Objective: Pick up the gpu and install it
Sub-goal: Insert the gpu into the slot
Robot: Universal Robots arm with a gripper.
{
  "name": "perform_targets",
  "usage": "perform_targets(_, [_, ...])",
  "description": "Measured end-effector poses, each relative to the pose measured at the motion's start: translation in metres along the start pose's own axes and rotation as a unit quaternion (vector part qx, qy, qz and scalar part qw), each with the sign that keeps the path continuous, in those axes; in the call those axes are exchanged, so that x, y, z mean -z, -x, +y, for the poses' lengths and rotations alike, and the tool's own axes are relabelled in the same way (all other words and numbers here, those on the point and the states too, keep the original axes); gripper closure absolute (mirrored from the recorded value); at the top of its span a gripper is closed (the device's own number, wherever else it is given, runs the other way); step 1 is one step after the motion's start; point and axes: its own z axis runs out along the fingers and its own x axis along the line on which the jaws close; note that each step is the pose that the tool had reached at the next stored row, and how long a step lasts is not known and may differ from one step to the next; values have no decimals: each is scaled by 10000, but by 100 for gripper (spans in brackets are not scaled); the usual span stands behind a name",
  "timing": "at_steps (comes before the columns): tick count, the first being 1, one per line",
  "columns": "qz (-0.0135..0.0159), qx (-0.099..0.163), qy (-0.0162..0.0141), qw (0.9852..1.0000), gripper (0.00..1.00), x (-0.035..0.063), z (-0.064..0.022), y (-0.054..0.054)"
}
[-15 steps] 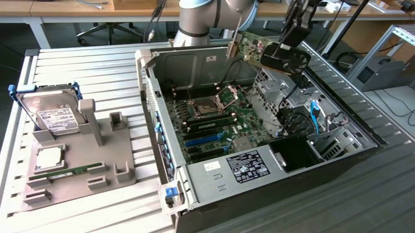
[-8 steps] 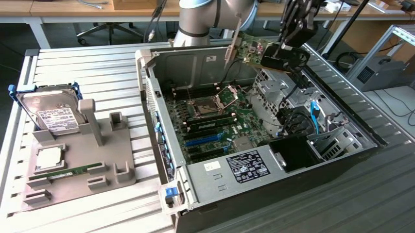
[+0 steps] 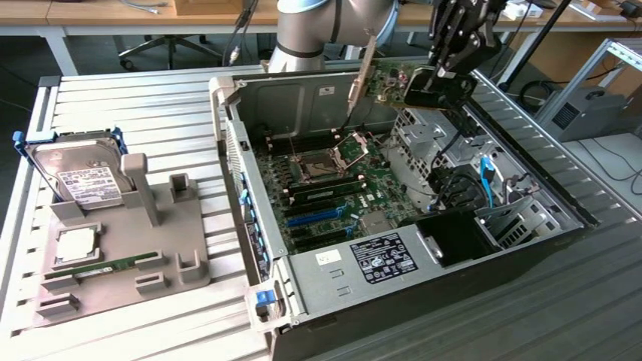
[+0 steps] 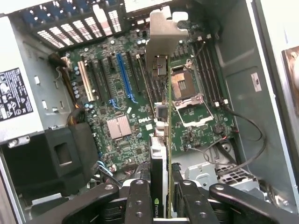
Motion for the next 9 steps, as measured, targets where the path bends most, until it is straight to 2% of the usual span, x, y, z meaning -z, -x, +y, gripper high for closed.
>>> perform_targets(9, [7, 71, 1, 10000, 73, 0, 0, 0])
